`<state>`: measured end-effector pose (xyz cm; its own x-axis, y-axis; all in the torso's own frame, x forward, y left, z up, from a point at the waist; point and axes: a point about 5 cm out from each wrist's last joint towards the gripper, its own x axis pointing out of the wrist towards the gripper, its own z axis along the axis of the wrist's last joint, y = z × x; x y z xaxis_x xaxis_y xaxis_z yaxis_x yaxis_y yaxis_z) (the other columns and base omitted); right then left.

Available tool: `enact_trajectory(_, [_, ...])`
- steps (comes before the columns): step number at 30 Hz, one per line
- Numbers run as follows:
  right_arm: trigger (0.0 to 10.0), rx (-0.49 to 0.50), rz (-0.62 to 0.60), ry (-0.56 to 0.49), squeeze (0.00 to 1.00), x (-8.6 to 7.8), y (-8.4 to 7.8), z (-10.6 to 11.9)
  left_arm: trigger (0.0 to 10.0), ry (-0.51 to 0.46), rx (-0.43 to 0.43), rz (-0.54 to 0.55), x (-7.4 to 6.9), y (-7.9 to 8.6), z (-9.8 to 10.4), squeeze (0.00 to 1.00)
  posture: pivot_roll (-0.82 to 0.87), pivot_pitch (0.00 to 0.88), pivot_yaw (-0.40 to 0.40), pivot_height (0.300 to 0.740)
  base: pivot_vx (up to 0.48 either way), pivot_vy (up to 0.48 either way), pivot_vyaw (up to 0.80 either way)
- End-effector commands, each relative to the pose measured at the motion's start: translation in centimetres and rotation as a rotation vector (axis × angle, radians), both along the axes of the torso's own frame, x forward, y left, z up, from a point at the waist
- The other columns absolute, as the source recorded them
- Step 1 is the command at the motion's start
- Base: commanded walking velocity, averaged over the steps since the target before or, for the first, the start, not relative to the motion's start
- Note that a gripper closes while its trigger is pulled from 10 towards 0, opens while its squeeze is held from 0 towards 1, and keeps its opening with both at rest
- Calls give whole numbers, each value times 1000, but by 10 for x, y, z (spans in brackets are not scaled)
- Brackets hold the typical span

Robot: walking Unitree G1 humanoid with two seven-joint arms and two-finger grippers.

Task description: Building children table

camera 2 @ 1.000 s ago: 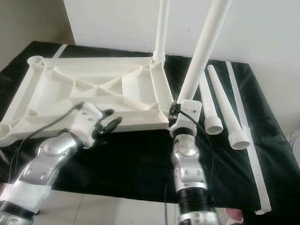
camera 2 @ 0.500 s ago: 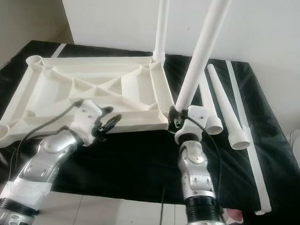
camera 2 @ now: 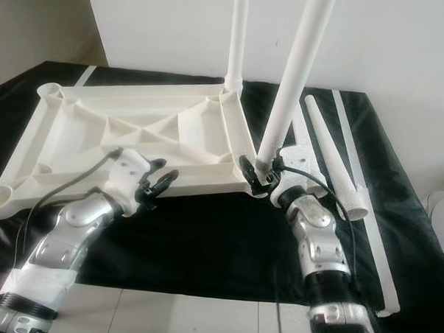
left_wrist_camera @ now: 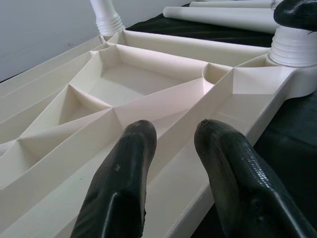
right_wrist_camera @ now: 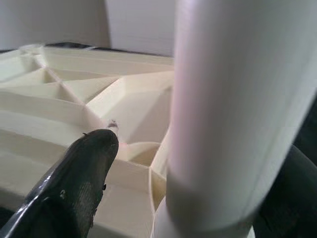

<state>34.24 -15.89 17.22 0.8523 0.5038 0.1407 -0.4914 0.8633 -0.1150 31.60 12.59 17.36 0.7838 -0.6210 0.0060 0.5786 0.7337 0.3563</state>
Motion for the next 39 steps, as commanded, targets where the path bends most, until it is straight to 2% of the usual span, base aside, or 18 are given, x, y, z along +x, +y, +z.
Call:
enact_trajectory(1, [10000, -31, 58, 13, 0, 1, 2, -3, 10000, -13, 0, 24, 3, 1, 2, 0, -49, 94, -33, 740, 0, 0, 0])
enact_trajectory(4, [9804, -56, 84, 16, 0, 4, 2, -2, 10000, -15, 1, 24, 3, 1, 2, 0, -48, 93, -32, 740, 0, 0, 0])
enact_trajectory(5, [471, -55, 73, 25, 0, 7, 0, -3, 10000, -16, 2, 24, 3, 2, 2, 0, -47, 91, -32, 740, 0, 0, 0])
enact_trajectory(6, [471, -50, 69, 32, 0, 9, -2, -3, 10000, -17, 3, 24, 3, 1, 3, 0, -45, 93, -33, 740, 0, 0, 0])
enact_trajectory(7, [0, -47, 67, 36, 0, 10, -4, -4, 10000, -18, 2, 25, 4, 2, 3, 0, -45, 93, -33, 740, 0, 0, 0])
enact_trajectory(16, [0, -45, 62, 54, 0, 12, -13, -7, 10000, -18, 3, 23, 3, 2, 3, 0, -48, 97, -30, 740, 0, 0, 0])
enact_trajectory(19, [0, -7, 57, 51, 0, 11, -14, -6, 10000, -17, 3, 23, 3, 3, 3, 0, -51, 102, -30, 740, 0, 0, 0])
enact_trajectory(20, [3451, 16, 52, 54, 0, 10, -13, -5, 10000, -16, 3, 23, 3, 3, 3, 0, -51, 105, -31, 740, 0, 0, 0])
enact_trajectory(21, [3451, 16, 52, 54, 0, 10, -13, -5, 10000, -16, 3, 23, 3, 3, 3, 0, -51, 105, -31, 740, 0, 0, 0])
enact_trajectory(22, [10000, 34, 30, 58, 0, 10, -11, -5, 10000, -14, 4, 22, 3, 2, 2, 0, -52, 105, -30, 740, 0, 0, 0])
enact_trajectory(25, [10000, 47, 8, 59, 0, 9, -9, -4, 10000, -12, 3, 21, 2, 2, 2, 0, -52, 110, -31, 740, 0, 0, 0])
enact_trajectory(26, [10000, 57, -118, 61, 0, 10, -4, -5, 10000, -9, 3, 20, 1, 2, 1, 0, -52, 114, -35, 740, 0, 0, 0])
enact_trajectory(30, [10000, 93, -205, 81, 0, 8, 2, -8, 10000, -8, 4, 20, 1, 2, 0, 0, -50, 115, -38, 740, 0, 0, 0])
enact_trajectory(34, [10000, 133, -423, 149, 0, 2, 9, -16, 10000, -7, 6, 21, 0, 3, 0, 0, -42, 110, -41, 740, 0, 0, 0])
enact_trajectory(36, [10000, 139, -465, 153, 0, 0, 12, -16, 10000, -7, 7, 21, 0, 3, 0, 0, -42, 109, -41, 740, 0, 0, 0])
enact_trajectory(38, [10000, 167, -586, 137, 0, -6, 16, -15, 10000, -8, 9, 21, -1, 3, 0, 0, -38, 105, -43, 740, 0, 0, 0])
enact_trajectory(39, [10000, 167, -586, 137, 0, -6, 16, -15, 10000, -8, 9, 21, -1, 3, 0, 0, -38, 105, -43, 740, 0, 0, 0])
